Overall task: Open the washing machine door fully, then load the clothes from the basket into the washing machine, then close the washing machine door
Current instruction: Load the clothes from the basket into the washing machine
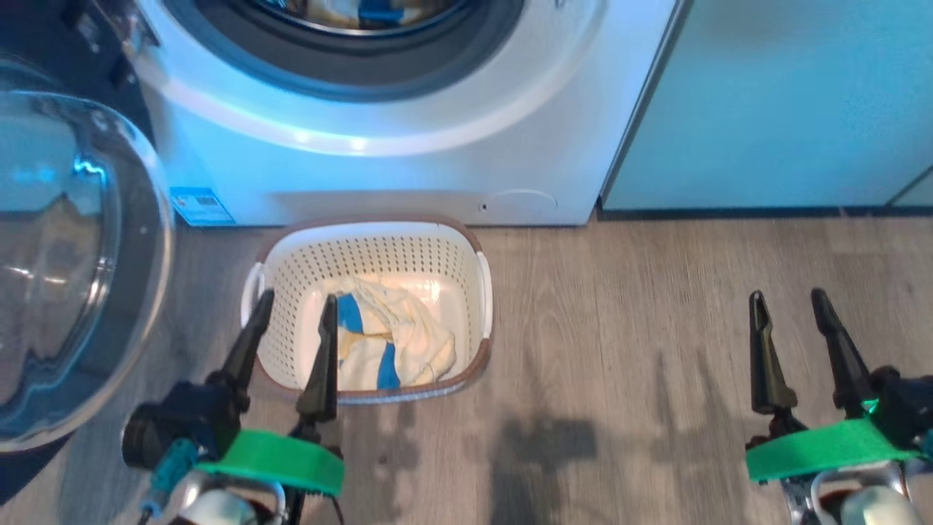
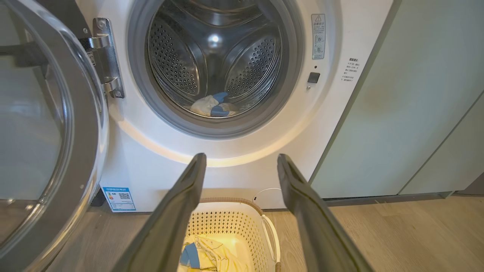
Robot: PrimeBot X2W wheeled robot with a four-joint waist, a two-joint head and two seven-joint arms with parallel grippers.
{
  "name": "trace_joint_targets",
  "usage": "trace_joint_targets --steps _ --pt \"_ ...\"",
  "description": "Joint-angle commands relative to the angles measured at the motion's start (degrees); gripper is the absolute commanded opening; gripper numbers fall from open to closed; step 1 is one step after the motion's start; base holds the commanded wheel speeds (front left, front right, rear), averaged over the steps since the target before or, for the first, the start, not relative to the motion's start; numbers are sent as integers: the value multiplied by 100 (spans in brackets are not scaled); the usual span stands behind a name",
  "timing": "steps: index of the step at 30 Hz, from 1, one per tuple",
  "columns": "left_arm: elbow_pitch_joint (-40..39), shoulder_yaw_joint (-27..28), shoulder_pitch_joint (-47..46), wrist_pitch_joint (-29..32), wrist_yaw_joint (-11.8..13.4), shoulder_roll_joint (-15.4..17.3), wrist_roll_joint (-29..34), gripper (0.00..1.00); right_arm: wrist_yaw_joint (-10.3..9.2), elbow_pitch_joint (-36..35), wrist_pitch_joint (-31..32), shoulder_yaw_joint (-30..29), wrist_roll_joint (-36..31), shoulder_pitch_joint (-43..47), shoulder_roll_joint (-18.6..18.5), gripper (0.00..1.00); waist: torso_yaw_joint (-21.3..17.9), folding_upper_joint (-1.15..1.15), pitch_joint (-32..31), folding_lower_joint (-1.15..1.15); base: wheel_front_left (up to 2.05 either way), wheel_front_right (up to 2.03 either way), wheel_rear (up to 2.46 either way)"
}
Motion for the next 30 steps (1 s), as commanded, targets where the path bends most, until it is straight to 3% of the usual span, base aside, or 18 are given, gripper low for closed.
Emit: trace_joint_targets --steps 1,13,30 --pt "-137 225 -85 -53 1143 84 17 100 25 -164 -38 111 -59 -33 -62 100 65 0 -129 1 0 0 0" --pt "3 305 483 -62 901 -280 190 100 25 -111 -38 108 -158 289 -62 100 162 0 -565 1 0 0 0" --pt "171 531 626 -63 654 -556 361 100 25 -145 -21 120 -171 373 -62 100 180 0 -676 1 0 0 0"
